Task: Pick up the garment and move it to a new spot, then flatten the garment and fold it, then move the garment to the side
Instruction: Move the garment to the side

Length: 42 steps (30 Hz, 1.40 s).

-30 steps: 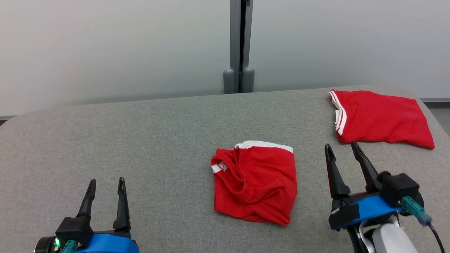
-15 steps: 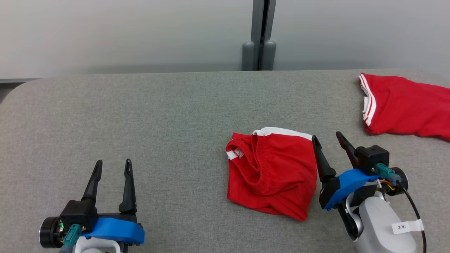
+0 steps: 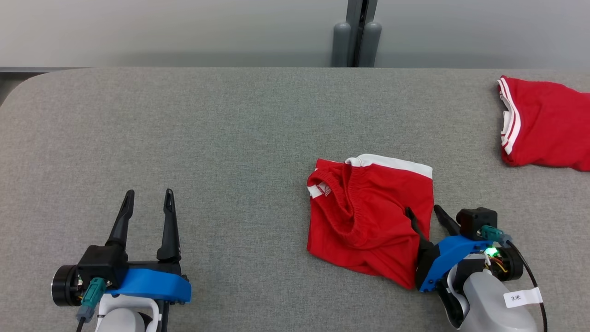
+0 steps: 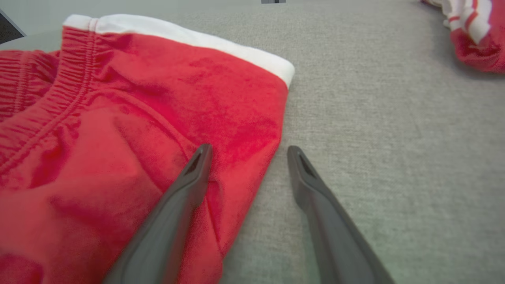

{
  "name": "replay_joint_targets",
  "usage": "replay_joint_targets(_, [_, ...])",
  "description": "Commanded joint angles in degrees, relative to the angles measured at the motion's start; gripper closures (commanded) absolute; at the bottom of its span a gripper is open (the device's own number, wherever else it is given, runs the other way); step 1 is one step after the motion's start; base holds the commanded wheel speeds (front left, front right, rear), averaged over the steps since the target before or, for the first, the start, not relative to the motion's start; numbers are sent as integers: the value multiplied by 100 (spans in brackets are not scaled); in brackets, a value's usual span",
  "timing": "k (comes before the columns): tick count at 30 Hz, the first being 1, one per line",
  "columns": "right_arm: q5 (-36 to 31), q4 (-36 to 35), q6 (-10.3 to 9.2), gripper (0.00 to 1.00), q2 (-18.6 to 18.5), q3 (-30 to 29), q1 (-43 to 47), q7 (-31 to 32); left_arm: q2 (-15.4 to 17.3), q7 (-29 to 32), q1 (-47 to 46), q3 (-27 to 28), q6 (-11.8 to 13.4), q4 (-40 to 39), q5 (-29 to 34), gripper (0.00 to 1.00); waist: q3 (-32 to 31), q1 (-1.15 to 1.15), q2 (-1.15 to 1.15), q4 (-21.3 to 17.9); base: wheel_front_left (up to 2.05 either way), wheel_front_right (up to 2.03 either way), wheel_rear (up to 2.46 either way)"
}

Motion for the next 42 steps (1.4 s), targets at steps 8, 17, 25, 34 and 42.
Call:
replay_joint_targets(8, [538,204,2,57,13,546,-25,4,-8,-26,-136,-56,-41,40,-43,0,96,-1,-1,30,0,0,0])
replay_joint_targets(17, [239,-379,0,100,-116,343,-197,-13,-9,-26,-205,-91,-38,-2,-126,0,211,-1,-1,-24,0,0,0])
replay_joint_targets(25, [-436,-871,1,100,-736,565,-855,-14,-10,-26,-531,-223,-17,-203,-215,0,579,-1,-1,-48,0,0,0])
replay_joint_targets(34, [-264,-960,0,100,-1548,1363,-2236,-14,47,-25,-923,-155,-15,-664,-122,0,1408,-1,-1,-556,0,0,0])
replay_joint_targets(42, [179,-984,0,100,-1941,1646,-3041,-13,350,-26,-1072,-77,-37,-1146,10,0,1877,-1,-1,-1282,0,0,0])
